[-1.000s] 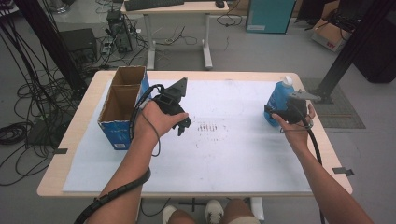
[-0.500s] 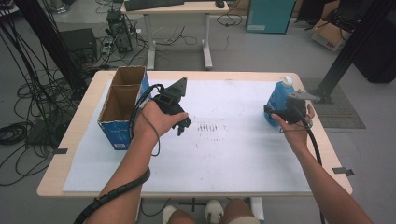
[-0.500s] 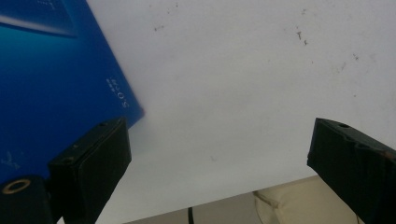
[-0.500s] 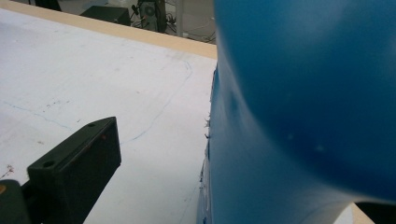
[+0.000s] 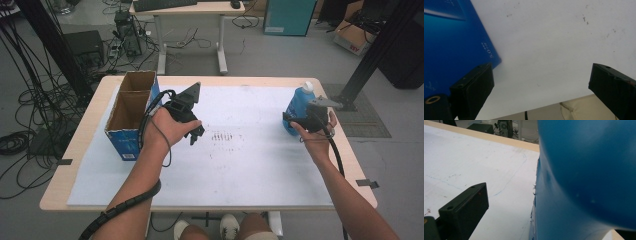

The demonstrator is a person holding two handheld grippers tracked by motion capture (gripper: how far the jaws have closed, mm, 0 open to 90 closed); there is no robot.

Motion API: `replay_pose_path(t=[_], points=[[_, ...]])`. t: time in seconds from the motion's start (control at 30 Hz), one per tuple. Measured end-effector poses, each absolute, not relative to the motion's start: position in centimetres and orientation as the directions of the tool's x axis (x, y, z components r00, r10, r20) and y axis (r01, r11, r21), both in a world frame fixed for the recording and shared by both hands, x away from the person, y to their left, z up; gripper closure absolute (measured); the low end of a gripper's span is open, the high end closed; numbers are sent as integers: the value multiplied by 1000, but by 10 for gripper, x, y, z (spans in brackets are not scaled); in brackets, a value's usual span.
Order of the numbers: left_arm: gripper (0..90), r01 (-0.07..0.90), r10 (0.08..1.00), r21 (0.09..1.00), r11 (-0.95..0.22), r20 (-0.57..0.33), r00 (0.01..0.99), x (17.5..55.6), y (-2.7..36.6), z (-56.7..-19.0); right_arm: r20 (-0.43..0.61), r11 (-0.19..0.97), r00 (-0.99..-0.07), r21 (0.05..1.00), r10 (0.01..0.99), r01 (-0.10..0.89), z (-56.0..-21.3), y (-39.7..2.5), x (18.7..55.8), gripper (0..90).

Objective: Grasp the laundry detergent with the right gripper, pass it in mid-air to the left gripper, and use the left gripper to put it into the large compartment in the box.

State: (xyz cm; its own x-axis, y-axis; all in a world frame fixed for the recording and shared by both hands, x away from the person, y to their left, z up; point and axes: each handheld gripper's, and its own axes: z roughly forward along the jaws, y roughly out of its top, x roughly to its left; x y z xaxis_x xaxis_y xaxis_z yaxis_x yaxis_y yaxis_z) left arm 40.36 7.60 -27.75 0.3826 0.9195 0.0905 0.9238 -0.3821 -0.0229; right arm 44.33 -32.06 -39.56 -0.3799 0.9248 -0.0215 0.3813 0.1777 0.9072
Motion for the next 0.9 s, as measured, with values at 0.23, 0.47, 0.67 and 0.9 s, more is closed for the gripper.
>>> replay_pose_path(t=[0.23,0.47,0.67,0.9], points=[[64,924,919,-23,-382,93,382,404,76,-278,-20,176,-381,908,924,380,-396,-321,443,3],[64,924,919,-24,-382,94,382,404,76,-278,-20,177,-381,907,924,383,-396,-320,443,1],[64,924,919,-21,-382,94,382,404,76,-277,-24,182,-384,906,923,381,-396,-320,444,1],[64,924,919,-26,-381,95,382,403,77,-278,-31,190,-387,904,922,382,-397,-320,445,8]])
